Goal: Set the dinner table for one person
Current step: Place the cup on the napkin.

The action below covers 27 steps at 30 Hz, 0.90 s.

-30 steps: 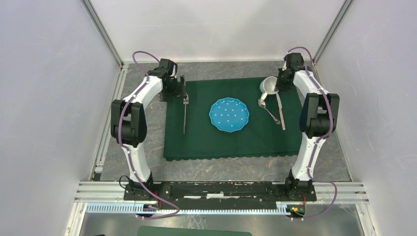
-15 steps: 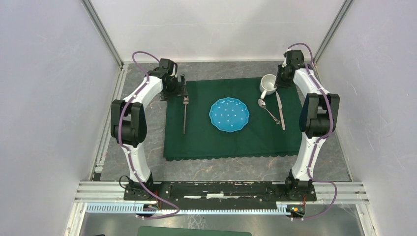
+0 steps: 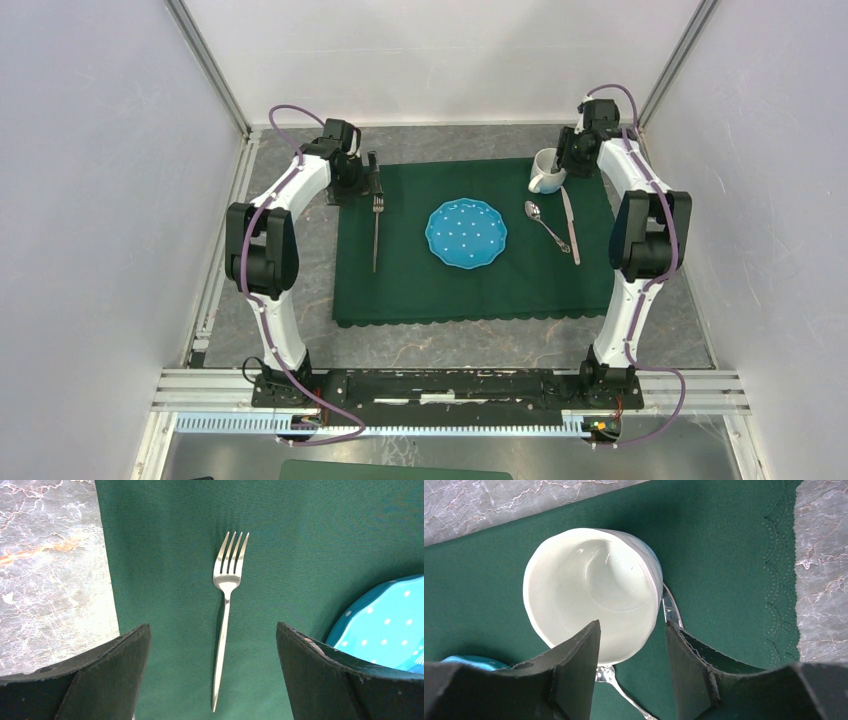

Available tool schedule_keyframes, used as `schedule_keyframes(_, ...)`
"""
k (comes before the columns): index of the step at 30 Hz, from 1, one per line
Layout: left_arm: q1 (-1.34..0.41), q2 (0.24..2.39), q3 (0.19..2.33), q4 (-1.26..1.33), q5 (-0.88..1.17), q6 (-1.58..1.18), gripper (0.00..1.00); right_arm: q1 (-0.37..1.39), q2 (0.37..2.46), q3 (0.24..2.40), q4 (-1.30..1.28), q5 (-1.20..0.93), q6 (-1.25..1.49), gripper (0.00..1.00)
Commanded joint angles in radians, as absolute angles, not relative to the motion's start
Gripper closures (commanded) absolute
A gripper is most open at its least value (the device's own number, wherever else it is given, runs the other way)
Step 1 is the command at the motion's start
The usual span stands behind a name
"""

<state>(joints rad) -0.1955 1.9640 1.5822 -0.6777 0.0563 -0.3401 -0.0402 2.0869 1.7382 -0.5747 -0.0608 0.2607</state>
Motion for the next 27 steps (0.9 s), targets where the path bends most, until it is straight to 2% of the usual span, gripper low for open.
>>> schedule_keyframes(1,-0.189,1.919,1.590,-0.644,0.073,-0.380,0.00,-0.040,1.995,1.754,-0.581,-0.061,0.253,0.43)
schedule_keyframes(6,-0.189,1.918,1.585,-0.639,0.076,-0.382,0.00,-0.041,1.916,1.762,-0.637,-0.072,0.236,0.44)
schedule_keyframes(10,-0.189,1.919,1.588,-0.639,0.080,-0.379,0.00,-0.036,1.853,1.745,-0.721,-0.186,0.220,0.46)
schedule_keyframes(19,-0.190,1.984,1.656,-0.640,0.162,-0.373,0.00,0.072,1.637,1.351,-0.718,-0.170,0.199,0.53)
schedule_keyframes(27,-0.189,1.953,1.608,-0.648,0.161,-0.339,0.00,0.109,1.573,1.187,-0.637,-0.179,0.173,0.53)
